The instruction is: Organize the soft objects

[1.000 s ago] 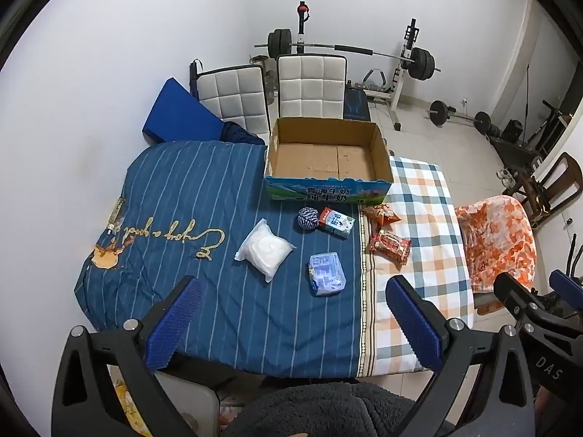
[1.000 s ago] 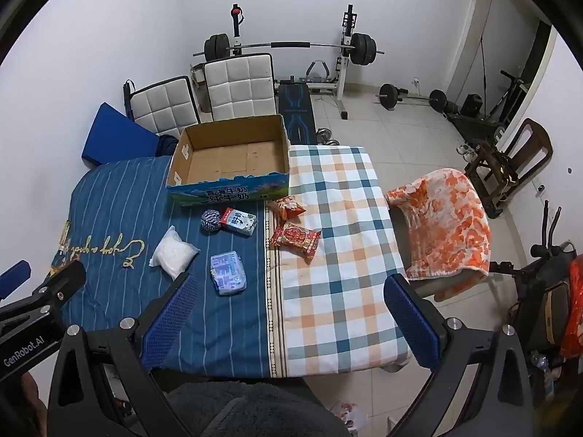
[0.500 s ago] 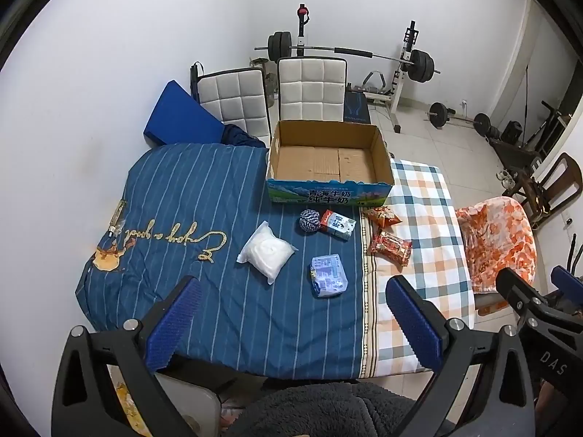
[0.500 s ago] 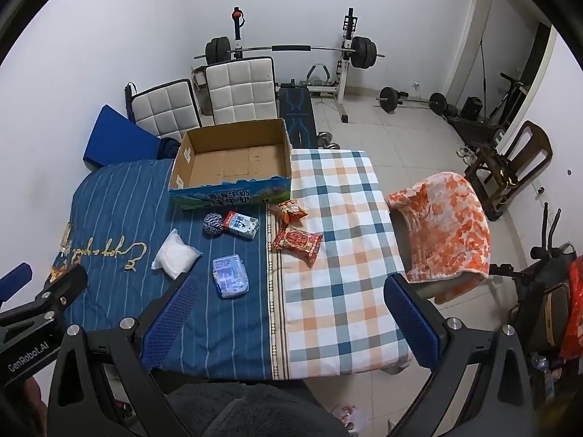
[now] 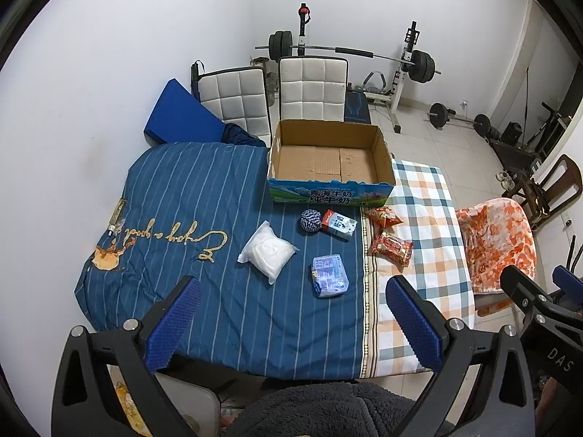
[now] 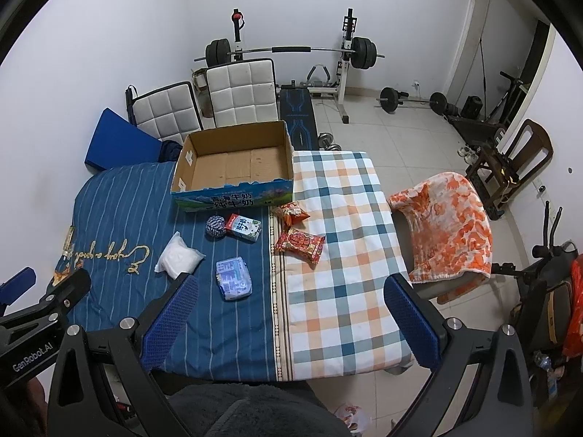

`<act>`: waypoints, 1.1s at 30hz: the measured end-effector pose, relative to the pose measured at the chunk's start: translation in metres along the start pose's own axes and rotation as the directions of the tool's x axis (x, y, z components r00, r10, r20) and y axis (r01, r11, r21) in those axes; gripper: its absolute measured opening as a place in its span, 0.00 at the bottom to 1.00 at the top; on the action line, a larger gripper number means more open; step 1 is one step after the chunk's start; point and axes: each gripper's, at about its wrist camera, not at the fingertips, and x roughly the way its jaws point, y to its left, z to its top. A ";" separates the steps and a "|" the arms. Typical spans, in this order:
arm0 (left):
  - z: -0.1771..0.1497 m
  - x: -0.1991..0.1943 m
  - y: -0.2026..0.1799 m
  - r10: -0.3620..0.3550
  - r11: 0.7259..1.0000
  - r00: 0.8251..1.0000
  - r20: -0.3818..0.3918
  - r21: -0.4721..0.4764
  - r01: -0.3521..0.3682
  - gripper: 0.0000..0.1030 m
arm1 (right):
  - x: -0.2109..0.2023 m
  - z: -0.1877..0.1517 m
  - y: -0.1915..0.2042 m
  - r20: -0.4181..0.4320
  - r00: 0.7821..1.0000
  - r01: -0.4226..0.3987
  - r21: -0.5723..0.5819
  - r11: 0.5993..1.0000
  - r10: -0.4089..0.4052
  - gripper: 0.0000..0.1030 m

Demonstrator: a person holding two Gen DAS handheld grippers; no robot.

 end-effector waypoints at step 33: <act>0.020 -0.001 -0.001 -0.017 1.000 0.999 0.043 0.010 0.017 1.00 | -0.011 0.024 0.004 0.055 0.998 0.004 0.014 1.000 -0.005 1.00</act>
